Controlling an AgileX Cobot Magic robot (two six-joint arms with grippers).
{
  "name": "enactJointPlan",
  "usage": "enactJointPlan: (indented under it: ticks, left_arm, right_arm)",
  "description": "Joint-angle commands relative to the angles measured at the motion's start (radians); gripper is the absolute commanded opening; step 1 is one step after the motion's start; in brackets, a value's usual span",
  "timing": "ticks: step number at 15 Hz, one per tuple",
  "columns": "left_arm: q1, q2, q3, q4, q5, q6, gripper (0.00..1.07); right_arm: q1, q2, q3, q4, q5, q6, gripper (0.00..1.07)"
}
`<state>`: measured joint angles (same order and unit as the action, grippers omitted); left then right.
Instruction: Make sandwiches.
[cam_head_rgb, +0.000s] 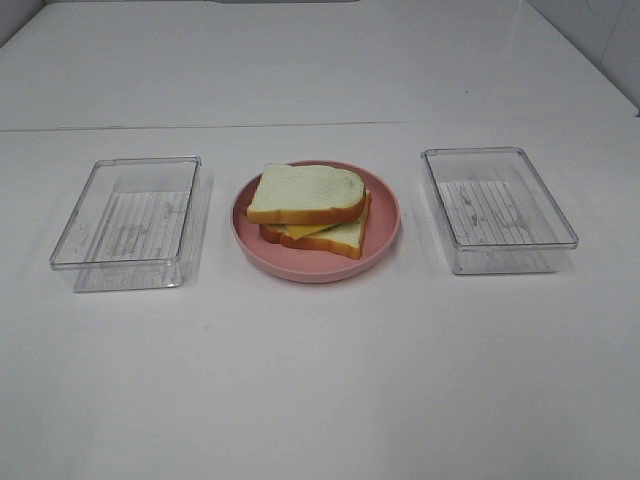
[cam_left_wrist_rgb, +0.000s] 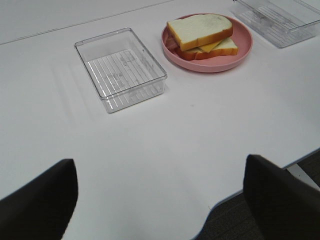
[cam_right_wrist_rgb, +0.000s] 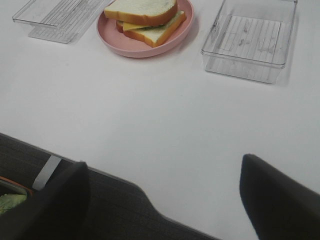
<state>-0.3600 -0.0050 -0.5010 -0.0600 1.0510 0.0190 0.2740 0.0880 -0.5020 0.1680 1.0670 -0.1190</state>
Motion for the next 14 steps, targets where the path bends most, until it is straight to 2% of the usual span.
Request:
enactJointPlan:
  ticks: [1,8,10,12,13,14]
  left_arm:
    - [-0.001,-0.022,0.002,-0.004,-0.004,0.003,0.85]
    - [-0.001,-0.022,0.002,-0.004,-0.004,0.003,0.85]
    - [0.025,-0.022,0.002,-0.004,-0.004,0.003,0.85]
    - [0.123,-0.022,0.002,-0.004,-0.004,0.003,0.85]
    - [0.228,-0.022,0.002,-0.004,-0.004,0.003,0.85]
    - [0.250,-0.022,0.002,-0.004,-0.004,0.003,0.85]
  right_arm:
    - [-0.001,-0.008,0.003,0.002,-0.007,-0.009,0.77]
    - [-0.001,-0.008,0.003,0.002,-0.007,-0.009,0.77]
    - [-0.017,-0.008,0.003,0.003,-0.007,-0.009,0.77]
    - [-0.099,-0.008,0.003,0.003,-0.007,-0.008,0.77]
    - [-0.178,-0.008,0.003,0.003,-0.007,-0.008,0.77]
    - [-0.190,-0.008,0.003,0.003,-0.007,-0.008,0.77]
